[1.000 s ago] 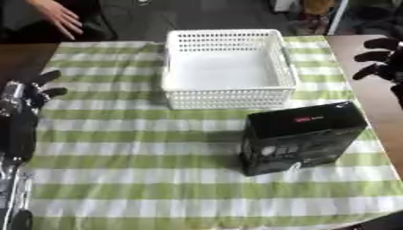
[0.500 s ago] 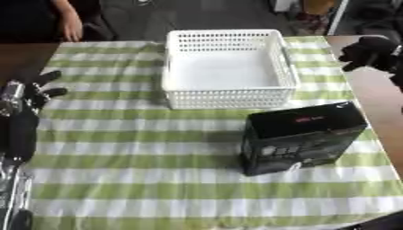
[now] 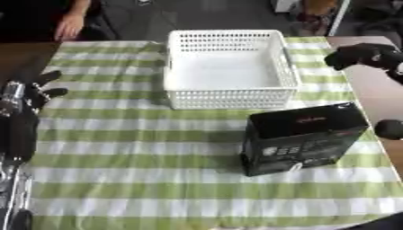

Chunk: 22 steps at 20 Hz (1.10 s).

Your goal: Pick up objects on the table and place them in the box.

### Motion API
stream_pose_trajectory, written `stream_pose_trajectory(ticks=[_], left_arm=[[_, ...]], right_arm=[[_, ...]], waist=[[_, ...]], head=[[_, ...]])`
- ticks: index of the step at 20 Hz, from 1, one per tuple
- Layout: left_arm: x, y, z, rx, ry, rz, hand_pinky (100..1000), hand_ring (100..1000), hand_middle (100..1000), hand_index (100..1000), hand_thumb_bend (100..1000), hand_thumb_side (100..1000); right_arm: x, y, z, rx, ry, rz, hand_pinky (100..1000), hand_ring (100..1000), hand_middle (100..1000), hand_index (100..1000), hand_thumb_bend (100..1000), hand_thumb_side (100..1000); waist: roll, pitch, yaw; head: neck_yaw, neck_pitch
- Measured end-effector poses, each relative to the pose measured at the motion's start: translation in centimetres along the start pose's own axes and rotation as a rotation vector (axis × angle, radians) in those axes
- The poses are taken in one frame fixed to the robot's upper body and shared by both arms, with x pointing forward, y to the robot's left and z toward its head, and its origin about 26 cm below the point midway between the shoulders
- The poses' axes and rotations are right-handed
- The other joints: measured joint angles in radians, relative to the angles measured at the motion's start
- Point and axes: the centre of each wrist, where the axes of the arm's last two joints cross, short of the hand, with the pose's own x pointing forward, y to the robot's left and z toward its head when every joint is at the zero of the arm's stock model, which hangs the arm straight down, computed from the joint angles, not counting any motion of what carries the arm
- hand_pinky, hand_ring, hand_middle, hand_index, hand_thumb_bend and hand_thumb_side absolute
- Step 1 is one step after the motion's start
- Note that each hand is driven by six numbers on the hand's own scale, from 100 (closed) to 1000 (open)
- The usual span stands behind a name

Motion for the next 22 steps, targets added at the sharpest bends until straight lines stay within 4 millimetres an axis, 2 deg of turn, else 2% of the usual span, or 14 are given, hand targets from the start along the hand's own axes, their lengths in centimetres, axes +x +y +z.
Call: stream_pose_trajectory(ticks=[9, 15, 17, 18, 22], left_arm=[[0.0, 0.0, 0.0, -0.002, 0.000, 0.000, 730, 846, 959, 927, 100, 1000], [0.0, 0.0, 0.0, -0.005, 0.003, 0.000, 731, 846, 959, 926, 100, 1000], [0.0, 0.0, 0.0, -0.006, 0.004, 0.000, 730, 846, 959, 926, 100, 1000], [0.0, 0.0, 0.0, -0.006, 0.004, 0.000, 730, 847, 959, 925, 100, 1000], [-0.1, -0.1, 0.1, -0.009, 0.007, 0.001, 730, 847, 959, 925, 100, 1000]], right_arm=[[0.4, -1.1, -1.2, 0.065, 0.001, 0.046, 843, 872, 867, 983, 633, 792], [0.0, -2.0, -1.9, 0.159, 0.025, 0.053, 859, 877, 869, 982, 637, 785], [-0.3, -2.0, -1.9, 0.186, 0.038, 0.045, 859, 877, 869, 982, 655, 816], [-0.4, -2.0, -2.0, 0.193, 0.041, 0.039, 858, 877, 869, 980, 636, 788], [-0.9, -1.5, -2.0, 0.214, 0.060, 0.012, 857, 876, 868, 979, 636, 791]], waist=[[-0.004, -0.003, 0.001], [-0.011, -0.006, 0.006], [-0.011, -0.006, 0.006], [-0.011, -0.006, 0.006], [-0.012, -0.006, 0.007]], head=[[0.000, 0.000], [0.000, 0.000], [0.000, 0.000], [0.000, 0.000], [0.000, 0.000]])
